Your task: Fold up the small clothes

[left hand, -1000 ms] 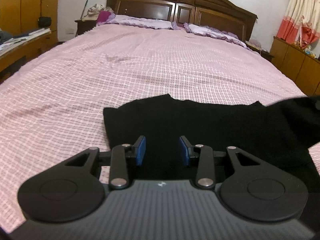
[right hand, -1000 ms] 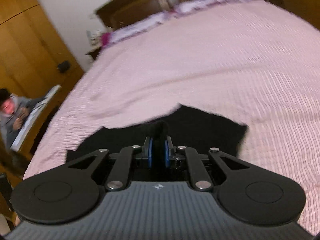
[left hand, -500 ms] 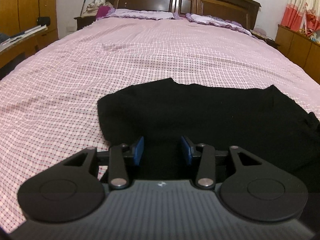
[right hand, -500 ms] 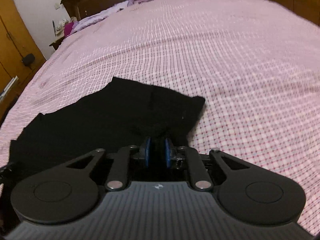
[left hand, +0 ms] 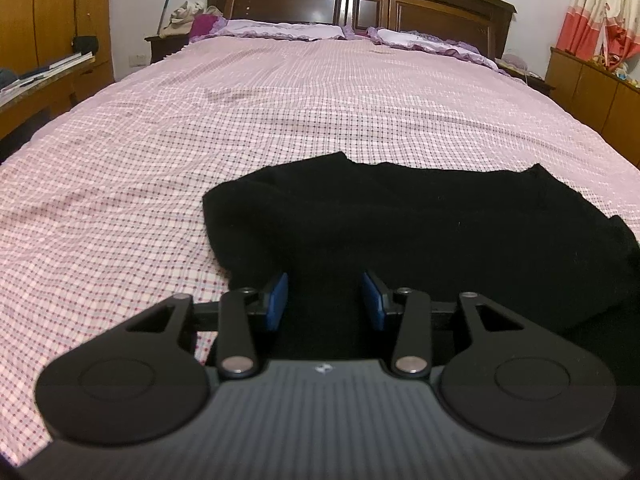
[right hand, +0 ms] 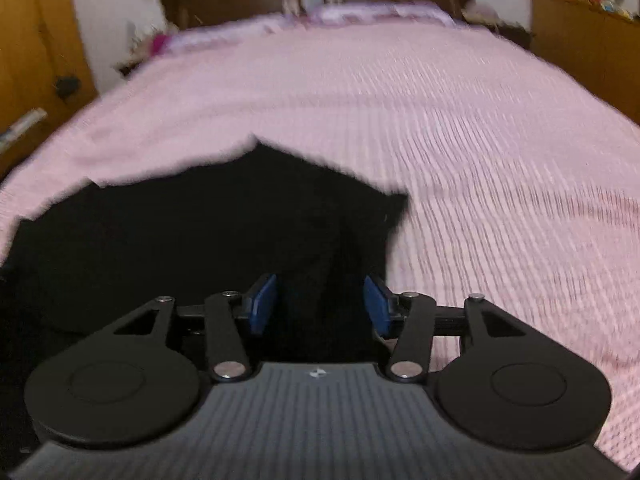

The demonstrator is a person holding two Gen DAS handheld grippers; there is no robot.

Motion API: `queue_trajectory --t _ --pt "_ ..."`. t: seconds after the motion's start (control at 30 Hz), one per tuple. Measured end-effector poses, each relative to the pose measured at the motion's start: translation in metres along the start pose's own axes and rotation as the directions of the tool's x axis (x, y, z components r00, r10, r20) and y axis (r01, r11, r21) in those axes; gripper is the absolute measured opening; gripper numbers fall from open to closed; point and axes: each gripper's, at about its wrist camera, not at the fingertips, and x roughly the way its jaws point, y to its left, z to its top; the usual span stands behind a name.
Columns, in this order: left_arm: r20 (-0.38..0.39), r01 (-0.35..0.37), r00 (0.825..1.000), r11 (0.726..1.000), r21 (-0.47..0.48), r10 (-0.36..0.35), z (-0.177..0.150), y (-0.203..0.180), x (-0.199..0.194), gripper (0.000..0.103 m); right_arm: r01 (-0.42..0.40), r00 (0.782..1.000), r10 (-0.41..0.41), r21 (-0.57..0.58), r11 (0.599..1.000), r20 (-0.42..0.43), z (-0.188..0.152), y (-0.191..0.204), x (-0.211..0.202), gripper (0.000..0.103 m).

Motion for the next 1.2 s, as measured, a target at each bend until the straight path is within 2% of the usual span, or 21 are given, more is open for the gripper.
queue_trajectory --t 0.1,0.2,0.4,0.57,0.67,0.83,1.2 --pt "-0.011 -0.006 1.0 1.0 0.003 0.006 0.001 0.001 -0.007 0.043 -0.013 1.0 0.013 0.064 0.998 0.013 -0.008 -0.011 0.009 0.063" --pt "-0.013 0.001 1.0 1.0 0.002 -0.001 0.004 0.001 -0.025 0.043 -0.006 1.0 0.004 0.097 0.995 0.027 -0.007 -0.009 -0.006 0.067" --pt "-0.032 0.006 0.999 1.0 0.005 -0.005 -0.004 0.006 -0.067 0.043 -0.08 0.994 0.074 0.087 0.993 0.076 -0.021 0.002 -0.066 0.068" --pt "-0.07 -0.016 0.997 1.0 0.011 0.017 -0.024 0.013 -0.103 0.044 -0.154 0.986 0.146 0.088 0.984 0.085 -0.052 0.008 -0.119 0.073" --pt "-0.098 -0.009 0.995 0.999 -0.031 0.006 -0.041 0.023 -0.124 0.044 -0.176 0.982 0.169 0.088 0.98 0.087 -0.076 0.01 -0.148 0.076" --pt "-0.131 0.006 0.991 0.994 -0.113 -0.021 -0.064 0.037 -0.149 0.044 -0.149 0.986 0.14 0.108 0.983 0.09 -0.111 0.006 -0.177 0.08" --pt "-0.188 0.054 0.978 0.982 -0.18 -0.089 -0.105 0.041 -0.183 0.044 -0.137 0.99 0.135 0.15 0.979 0.029 -0.167 -0.012 -0.21 0.08"
